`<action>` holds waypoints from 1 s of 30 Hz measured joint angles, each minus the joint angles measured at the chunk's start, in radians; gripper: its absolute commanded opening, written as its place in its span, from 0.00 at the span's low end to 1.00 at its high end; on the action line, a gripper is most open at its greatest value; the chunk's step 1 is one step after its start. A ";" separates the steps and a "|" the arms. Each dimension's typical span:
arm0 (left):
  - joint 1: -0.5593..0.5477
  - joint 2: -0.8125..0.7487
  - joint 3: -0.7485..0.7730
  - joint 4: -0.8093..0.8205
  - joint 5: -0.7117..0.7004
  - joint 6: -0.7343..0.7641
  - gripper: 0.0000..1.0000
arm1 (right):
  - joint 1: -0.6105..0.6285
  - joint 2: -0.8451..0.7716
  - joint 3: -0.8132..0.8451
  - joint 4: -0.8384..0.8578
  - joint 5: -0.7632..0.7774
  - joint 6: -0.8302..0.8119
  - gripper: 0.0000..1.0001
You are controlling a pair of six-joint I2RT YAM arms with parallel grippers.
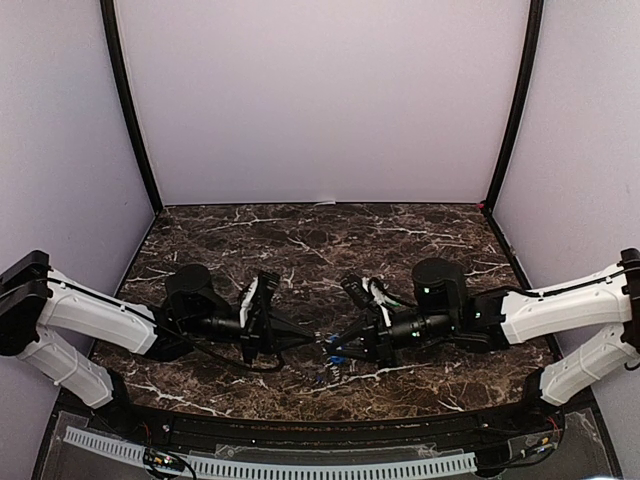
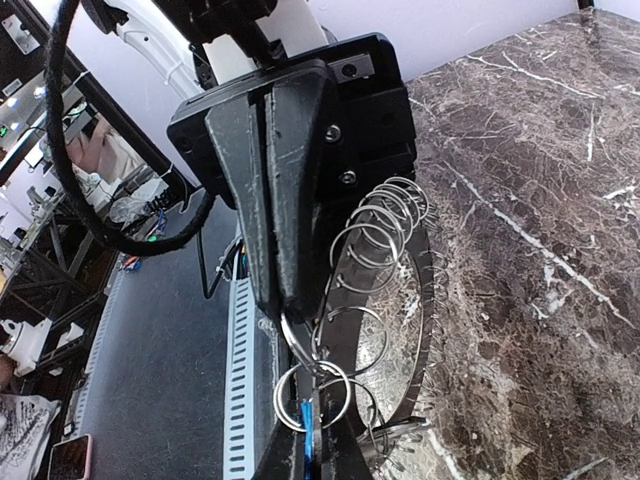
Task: Remove the keys from the keyring
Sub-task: Adjust the keyring to the key storage ring.
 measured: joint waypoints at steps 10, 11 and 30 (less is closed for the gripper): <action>0.000 -0.004 -0.022 0.050 -0.016 0.003 0.00 | -0.008 0.040 0.017 0.044 -0.073 0.047 0.00; 0.000 -0.006 -0.027 0.055 -0.022 0.004 0.00 | -0.008 0.041 0.019 0.044 -0.074 0.048 0.00; -0.004 -0.048 -0.138 0.179 -0.120 0.053 0.00 | -0.008 0.001 0.019 0.019 -0.062 0.045 0.00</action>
